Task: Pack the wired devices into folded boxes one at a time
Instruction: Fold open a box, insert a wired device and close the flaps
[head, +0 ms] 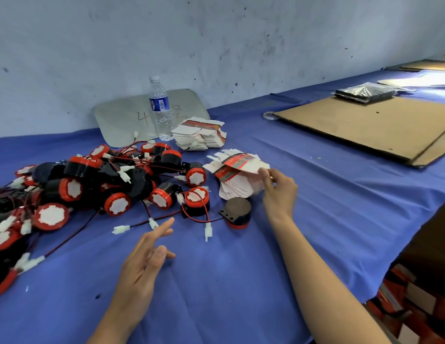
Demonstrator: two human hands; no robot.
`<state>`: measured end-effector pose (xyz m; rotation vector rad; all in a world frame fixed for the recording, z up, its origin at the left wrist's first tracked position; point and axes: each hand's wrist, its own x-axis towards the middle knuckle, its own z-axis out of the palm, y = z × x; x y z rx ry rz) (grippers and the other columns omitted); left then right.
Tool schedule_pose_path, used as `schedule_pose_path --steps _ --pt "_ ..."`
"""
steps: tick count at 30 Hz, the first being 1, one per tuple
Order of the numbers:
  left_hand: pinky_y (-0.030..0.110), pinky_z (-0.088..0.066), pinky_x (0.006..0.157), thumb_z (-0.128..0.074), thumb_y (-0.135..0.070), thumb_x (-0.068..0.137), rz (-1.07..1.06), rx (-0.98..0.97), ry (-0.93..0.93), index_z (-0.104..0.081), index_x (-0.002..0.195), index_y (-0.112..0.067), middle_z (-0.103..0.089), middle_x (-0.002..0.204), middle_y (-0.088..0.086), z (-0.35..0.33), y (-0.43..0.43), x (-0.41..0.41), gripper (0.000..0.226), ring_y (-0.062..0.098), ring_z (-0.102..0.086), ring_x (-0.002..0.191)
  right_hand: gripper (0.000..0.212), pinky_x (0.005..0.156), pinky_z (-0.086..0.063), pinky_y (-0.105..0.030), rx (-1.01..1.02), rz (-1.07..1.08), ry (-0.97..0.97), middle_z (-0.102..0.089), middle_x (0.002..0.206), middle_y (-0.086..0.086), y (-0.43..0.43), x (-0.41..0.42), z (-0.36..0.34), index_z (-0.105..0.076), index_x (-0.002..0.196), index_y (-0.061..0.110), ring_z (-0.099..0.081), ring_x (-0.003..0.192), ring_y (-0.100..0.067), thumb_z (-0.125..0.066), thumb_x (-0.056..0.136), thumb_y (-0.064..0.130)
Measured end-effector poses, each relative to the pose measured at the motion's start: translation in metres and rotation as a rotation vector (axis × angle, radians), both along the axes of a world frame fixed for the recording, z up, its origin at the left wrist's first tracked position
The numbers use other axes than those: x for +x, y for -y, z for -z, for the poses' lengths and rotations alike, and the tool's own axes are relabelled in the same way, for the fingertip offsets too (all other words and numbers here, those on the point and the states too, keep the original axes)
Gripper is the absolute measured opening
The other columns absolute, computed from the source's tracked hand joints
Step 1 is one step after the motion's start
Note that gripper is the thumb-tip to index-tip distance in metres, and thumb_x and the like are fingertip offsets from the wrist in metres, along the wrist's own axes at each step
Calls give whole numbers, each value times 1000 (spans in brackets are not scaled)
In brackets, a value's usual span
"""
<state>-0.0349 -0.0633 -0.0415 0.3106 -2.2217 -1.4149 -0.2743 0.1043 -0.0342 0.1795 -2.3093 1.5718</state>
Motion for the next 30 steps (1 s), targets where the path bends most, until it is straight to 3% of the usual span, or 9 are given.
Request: schedule_pose_path --steps 3,5,9,12,16,22,25,28,30 --pt "37 -49 87 -38 -66 80 -2 -6 7 -53 120 -60 -61 121 -21 -1 -1 0 43 11 -67 89 22 63 -40 -24 -193 94 69 -68 72 -3 -4 -4 -3 -66 80 10 -60 66 -12 -60 95 25" --pt "39 -49 88 -38 -66 80 -5 -11 14 -53 119 -61 -62 120 -20 -1 -1 0 42 11 -67 88 10 67 -46 -23 -301 70 129 -67 77 5 -6 -6 -2 -66 83 15 -64 74 -10 -68 89 23" --pt "45 -48 92 -38 -66 80 -5 -1 16 -56 125 -49 -63 117 -18 -2 -3 0 52 12 -67 88 46 103 -37 -32 110 -139 21 -56 131 1 -1 -7 4 -65 116 19 -44 128 -20 -81 76 31" --pt "46 -48 93 -38 -65 80 -7 -7 22 -53 130 -41 -63 116 -18 -3 -3 1 57 12 -67 88 60 116 -21 -43 393 -286 19 -42 149 2 4 -7 10 -55 133 24 -22 145 -23 -77 79 35" --pt "47 -48 93 -41 -53 88 -14 -15 26 -53 130 -40 -64 116 -17 -2 -3 1 46 12 -67 87 61 116 -22 -47 437 -260 96 -50 142 -1 3 -6 11 -50 138 23 -39 135 -23 -72 83 37" --pt "45 -47 94 -41 -54 89 -16 -16 30 -55 121 -58 -63 119 -17 -3 -2 0 35 11 -67 87 42 119 1 -43 636 -178 35 -64 124 -2 8 4 3 -62 125 22 -48 124 -23 -61 89 44" --pt "45 -47 94 -38 -66 81 -11 -15 30 -53 120 -60 -62 120 -17 -3 -2 0 42 11 -67 88 31 117 -14 -38 647 -149 -56 -71 103 -7 7 12 -3 -69 109 19 -57 110 -28 -52 96 40" --pt "44 -47 93 -39 -64 83 -11 -10 29 -53 122 -59 -62 120 -16 -3 -2 0 42 10 -67 88 25 94 -34 -36 537 -70 -199 -69 93 -8 8 17 -4 -70 111 15 -53 107 -32 -50 98 23" --pt "44 -47 93 -40 -54 89 -13 -6 28 -55 125 -54 -63 119 -16 -2 -1 0 39 10 -67 87 23 76 -40 -36 425 17 -227 -51 76 2 9 18 -7 -70 108 10 -50 100 -32 -52 94 10"
